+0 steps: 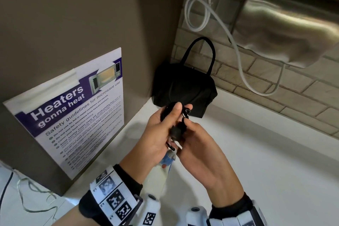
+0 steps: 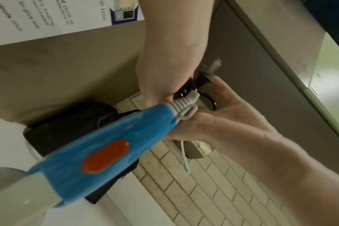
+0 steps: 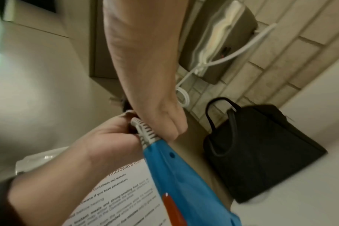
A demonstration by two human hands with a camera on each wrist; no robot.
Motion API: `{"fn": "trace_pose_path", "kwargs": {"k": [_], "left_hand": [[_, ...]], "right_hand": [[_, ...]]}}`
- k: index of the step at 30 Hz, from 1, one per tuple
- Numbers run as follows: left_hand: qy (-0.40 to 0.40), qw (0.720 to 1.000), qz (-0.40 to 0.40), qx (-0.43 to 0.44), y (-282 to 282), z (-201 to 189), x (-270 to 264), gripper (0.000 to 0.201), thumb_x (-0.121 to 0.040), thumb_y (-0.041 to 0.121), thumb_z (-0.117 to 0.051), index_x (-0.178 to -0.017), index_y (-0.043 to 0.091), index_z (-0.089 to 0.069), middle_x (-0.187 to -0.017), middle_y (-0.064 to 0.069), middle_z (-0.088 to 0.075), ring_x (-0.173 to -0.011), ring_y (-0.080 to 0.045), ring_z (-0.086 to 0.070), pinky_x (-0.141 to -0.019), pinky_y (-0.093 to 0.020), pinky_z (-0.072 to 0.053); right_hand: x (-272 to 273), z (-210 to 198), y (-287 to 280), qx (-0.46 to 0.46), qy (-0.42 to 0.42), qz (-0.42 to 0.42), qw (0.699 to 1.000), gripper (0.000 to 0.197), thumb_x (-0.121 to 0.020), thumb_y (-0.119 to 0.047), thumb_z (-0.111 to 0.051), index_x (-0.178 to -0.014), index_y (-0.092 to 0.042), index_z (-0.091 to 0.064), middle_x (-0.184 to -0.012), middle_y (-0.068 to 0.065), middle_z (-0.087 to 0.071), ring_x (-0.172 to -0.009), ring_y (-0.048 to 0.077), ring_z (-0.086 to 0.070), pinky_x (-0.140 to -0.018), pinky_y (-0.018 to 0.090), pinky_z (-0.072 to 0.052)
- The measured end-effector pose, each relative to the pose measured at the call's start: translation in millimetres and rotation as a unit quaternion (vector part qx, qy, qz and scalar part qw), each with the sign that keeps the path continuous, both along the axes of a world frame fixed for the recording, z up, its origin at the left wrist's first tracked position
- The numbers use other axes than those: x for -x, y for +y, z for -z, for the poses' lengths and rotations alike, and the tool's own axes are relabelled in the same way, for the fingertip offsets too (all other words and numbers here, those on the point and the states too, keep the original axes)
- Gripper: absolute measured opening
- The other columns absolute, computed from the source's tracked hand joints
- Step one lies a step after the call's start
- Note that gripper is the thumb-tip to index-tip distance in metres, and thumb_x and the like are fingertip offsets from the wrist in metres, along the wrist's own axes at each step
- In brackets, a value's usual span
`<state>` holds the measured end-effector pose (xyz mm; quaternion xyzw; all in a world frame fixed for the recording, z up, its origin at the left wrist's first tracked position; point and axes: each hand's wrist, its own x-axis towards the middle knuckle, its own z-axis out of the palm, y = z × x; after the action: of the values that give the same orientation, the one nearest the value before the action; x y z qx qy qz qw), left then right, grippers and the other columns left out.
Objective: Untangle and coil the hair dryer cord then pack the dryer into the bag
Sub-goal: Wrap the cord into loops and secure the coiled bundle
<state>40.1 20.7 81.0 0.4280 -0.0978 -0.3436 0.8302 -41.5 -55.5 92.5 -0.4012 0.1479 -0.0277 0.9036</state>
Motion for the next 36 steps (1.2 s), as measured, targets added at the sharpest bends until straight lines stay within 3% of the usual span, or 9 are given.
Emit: {"fn": "trace_pose_path", "kwargs": {"k": [2,4,7,11,16,21,25,31,36], "left_hand": [[-0.038,0.999,-0.004,-0.019,-0.9,0.1,2.7,0.037,-0.081,0.040,-0.062,-0.105,0.013,-0.069,-0.112,0.000,-0.072,-0.095,-0.025,-0.068,-0.089,-0.041,-0.054],[-0.046,0.999,-0.009,-0.022,-1.7,-0.1,4.2,0.038,-0.082,0.040,-0.061,-0.107,0.013,-0.067,-0.112,0.001,-0.073,-0.089,-0.024,-0.071,-0.083,-0.038,-0.056],[-0.039,0.999,-0.028,-0.011,-0.1,2.8,2.8,0.034,-0.083,0.038,-0.061,-0.104,0.012,-0.066,-0.111,-0.001,-0.073,-0.092,-0.022,-0.070,-0.081,-0.034,-0.055],[-0.005,0.998,-0.058,0.006,3.0,4.9,-7.1,0.028,-0.091,0.033,-0.057,-0.107,0.012,-0.067,-0.112,-0.004,-0.073,-0.107,-0.017,-0.067,-0.089,-0.031,-0.051],[0.035,0.995,-0.085,0.031,5.2,2.1,-12.9,0.031,-0.094,0.024,-0.055,-0.114,0.002,-0.061,-0.112,-0.010,-0.072,-0.103,-0.021,-0.069,-0.090,-0.032,-0.054],[0.061,0.989,-0.129,0.033,4.3,1.4,-19.7,0.033,-0.092,0.022,-0.060,-0.114,-0.002,-0.060,-0.109,-0.013,-0.072,-0.095,-0.021,-0.072,-0.080,-0.027,-0.058],[0.079,0.985,-0.149,0.042,3.9,0.4,-24.6,0.029,-0.091,0.021,-0.061,-0.107,-0.004,-0.061,-0.102,-0.015,-0.072,-0.090,-0.023,-0.073,-0.074,-0.028,-0.058],[0.072,0.990,-0.109,0.052,4.9,-2.5,-24.8,0.032,-0.089,0.018,-0.061,-0.113,-0.004,-0.059,-0.107,-0.015,-0.072,-0.098,-0.025,-0.071,-0.083,-0.031,-0.057],[0.002,0.996,-0.087,0.029,6.5,-8.8,-15.0,0.036,-0.077,0.019,-0.069,-0.106,-0.001,-0.062,-0.108,-0.012,-0.073,-0.103,-0.023,-0.069,-0.093,-0.035,-0.053]], "right_hand": [[-1.7,-4.0,4.1,0.073,0.023,0.001,0.997,0.039,-0.092,-0.025,-0.058,-0.126,-0.007,-0.059,-0.126,0.008,-0.065,-0.122,0.017,-0.057,-0.110,0.041,-0.037],[-1.0,-3.3,3.1,0.121,0.032,0.005,0.992,0.032,-0.094,-0.015,-0.054,-0.122,0.001,-0.060,-0.119,0.017,-0.067,-0.117,0.024,-0.061,-0.107,0.044,-0.041],[3.9,-3.7,2.0,0.184,0.038,0.004,0.982,0.028,-0.090,0.005,-0.051,-0.117,0.004,-0.060,-0.116,0.021,-0.066,-0.112,0.025,-0.063,-0.096,0.032,-0.050],[16.6,-10.5,7.2,0.303,0.017,-0.025,0.952,0.045,-0.094,0.008,-0.041,-0.124,-0.019,-0.060,-0.120,-0.006,-0.068,-0.118,0.006,-0.058,-0.102,0.023,-0.043],[31.1,-12.6,16.0,0.382,0.029,-0.016,0.924,0.045,-0.099,-0.001,-0.041,-0.115,-0.039,-0.060,-0.118,-0.021,-0.067,-0.117,0.000,-0.057,-0.110,0.032,-0.038],[50.8,-8.8,20.4,0.358,0.011,-0.020,0.933,0.039,-0.097,0.004,-0.044,-0.121,-0.023,-0.059,-0.116,-0.011,-0.070,-0.113,0.006,-0.062,-0.103,0.030,-0.046],[66.5,-6.1,21.6,0.336,-0.016,-0.029,0.941,0.043,-0.084,-0.008,-0.047,-0.125,-0.016,-0.057,-0.113,-0.005,-0.072,-0.109,0.012,-0.066,-0.092,0.020,-0.050],[64.7,2.6,11.1,0.383,0.012,-0.075,0.920,0.046,-0.086,-0.008,-0.046,-0.131,-0.018,-0.047,-0.108,0.001,-0.070,-0.106,0.020,-0.065,-0.095,0.027,-0.048],[52.3,-9.9,16.4,0.370,0.040,-0.112,0.921,0.034,-0.089,-0.021,-0.053,-0.123,-0.020,-0.055,-0.088,0.000,-0.072,-0.096,0.022,-0.066,-0.094,0.031,-0.050]]}}
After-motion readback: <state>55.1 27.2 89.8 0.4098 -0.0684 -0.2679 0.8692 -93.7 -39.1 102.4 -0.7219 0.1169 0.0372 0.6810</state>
